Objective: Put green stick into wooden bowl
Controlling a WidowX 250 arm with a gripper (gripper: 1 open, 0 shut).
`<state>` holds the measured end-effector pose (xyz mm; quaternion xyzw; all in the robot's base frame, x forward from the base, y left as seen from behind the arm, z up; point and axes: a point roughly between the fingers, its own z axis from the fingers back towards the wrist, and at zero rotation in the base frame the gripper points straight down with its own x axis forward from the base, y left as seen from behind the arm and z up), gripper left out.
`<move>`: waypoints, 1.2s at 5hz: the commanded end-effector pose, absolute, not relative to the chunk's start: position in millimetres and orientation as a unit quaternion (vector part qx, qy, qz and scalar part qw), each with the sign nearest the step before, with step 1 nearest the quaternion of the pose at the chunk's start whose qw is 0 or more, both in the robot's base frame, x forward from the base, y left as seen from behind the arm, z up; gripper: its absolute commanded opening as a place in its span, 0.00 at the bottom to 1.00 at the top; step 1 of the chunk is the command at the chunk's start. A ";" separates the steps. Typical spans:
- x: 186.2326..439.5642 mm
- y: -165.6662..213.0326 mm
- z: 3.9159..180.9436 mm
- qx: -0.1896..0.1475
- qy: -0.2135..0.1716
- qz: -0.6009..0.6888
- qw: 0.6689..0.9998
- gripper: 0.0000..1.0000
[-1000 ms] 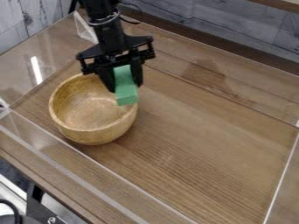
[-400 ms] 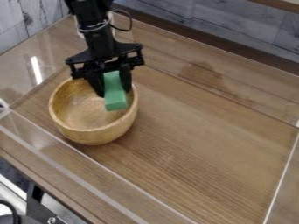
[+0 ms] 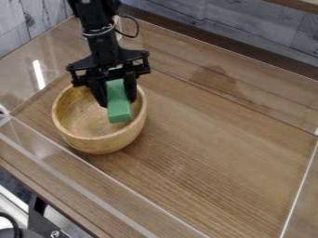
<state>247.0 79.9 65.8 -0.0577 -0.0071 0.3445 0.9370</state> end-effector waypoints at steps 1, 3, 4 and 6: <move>251.2 81.6 72.6 -0.049 -0.014 0.340 0.939 0.00; 247.5 80.1 70.3 -0.036 0.008 0.338 0.940 0.00; 245.7 80.1 70.9 -0.029 0.018 0.336 0.941 1.00; 247.4 78.3 78.2 -0.030 0.029 0.335 0.941 1.00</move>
